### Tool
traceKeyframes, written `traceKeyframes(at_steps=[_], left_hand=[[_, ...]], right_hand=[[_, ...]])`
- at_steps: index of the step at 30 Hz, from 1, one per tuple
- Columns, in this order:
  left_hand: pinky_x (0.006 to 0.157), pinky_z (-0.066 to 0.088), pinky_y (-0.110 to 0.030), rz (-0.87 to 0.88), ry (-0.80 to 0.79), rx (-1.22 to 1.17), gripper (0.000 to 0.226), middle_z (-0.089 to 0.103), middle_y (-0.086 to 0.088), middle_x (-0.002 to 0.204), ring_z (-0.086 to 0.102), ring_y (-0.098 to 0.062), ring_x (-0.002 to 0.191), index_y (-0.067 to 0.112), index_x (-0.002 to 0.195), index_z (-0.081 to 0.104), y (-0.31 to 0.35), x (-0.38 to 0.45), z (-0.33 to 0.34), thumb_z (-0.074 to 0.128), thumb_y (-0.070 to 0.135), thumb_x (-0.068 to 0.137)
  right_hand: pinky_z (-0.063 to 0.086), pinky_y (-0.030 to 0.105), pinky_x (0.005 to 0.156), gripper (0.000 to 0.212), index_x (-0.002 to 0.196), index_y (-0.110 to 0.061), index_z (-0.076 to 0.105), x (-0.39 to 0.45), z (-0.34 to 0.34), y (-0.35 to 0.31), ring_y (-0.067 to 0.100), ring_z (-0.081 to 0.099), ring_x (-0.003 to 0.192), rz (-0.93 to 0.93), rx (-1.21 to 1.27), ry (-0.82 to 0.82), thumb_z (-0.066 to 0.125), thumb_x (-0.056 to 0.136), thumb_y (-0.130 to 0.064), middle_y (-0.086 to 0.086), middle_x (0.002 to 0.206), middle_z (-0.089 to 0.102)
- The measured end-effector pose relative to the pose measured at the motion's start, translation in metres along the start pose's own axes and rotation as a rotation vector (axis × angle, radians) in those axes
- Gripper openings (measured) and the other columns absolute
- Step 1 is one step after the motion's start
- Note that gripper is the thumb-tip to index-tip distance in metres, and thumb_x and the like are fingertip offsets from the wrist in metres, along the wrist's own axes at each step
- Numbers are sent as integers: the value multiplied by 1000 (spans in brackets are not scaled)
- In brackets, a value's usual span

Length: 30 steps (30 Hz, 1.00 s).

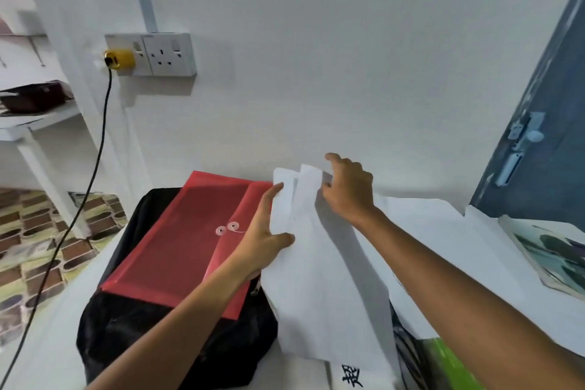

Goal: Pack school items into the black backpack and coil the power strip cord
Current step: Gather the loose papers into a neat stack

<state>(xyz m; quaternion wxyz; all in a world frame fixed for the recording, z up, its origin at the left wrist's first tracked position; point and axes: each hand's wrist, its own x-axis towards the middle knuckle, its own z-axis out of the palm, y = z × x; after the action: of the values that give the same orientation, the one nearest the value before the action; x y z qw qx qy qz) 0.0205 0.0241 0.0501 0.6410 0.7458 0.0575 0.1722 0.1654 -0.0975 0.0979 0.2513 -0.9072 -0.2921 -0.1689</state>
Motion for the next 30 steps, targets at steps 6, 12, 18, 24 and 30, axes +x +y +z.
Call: traceKeyframes(at_steps=[6, 12, 18, 24, 30], left_hand=[[65, 57, -30, -41, 134, -216, 61, 67, -6, 100, 69, -15, 76, 31, 116, 52, 16, 2, 8, 38, -20, 85], [59, 54, -29, -62, 268, -246, 61, 60, -12, 107, 63, -22, 76, 37, 116, 43, 22, 14, 28, 42, -16, 84], [59, 45, -26, -54, 224, -103, 48, 55, -10, 106, 54, -21, 77, 28, 90, 57, 19, 16, 45, 38, -14, 81], [59, 50, -13, -103, 232, -243, 48, 63, 7, 106, 65, 3, 68, 28, 93, 69, 35, 17, 67, 38, -9, 85], [77, 41, -5, -60, 208, -95, 54, 58, 21, 111, 53, 3, 101, 31, 120, 61, 43, 16, 83, 37, -6, 89]], right_hand=[[35, 41, 104, 94, 150, -19, 17, -26, -9, 56, 31, 32, 137, 362, 380, -64, 73, 78, -41, 9, 150, 29], [45, 44, 102, 77, 129, -13, 45, -56, 0, 93, 23, 60, 113, 782, 1088, -385, 78, 68, -48, -3, 126, 60], [53, 41, 90, 38, 115, -2, 65, -67, -20, 117, 31, 68, 100, 855, 1318, -444, 74, 78, -11, 14, 109, 71], [57, 34, 75, 30, 108, -10, 68, -90, -38, 119, 23, 72, 84, 790, 1455, -496, 63, 90, -32, 10, 101, 73], [58, 35, 74, 25, 103, -11, 71, -97, -49, 128, 25, 72, 85, 809, 1688, -473, 60, 92, -30, 11, 103, 73]])
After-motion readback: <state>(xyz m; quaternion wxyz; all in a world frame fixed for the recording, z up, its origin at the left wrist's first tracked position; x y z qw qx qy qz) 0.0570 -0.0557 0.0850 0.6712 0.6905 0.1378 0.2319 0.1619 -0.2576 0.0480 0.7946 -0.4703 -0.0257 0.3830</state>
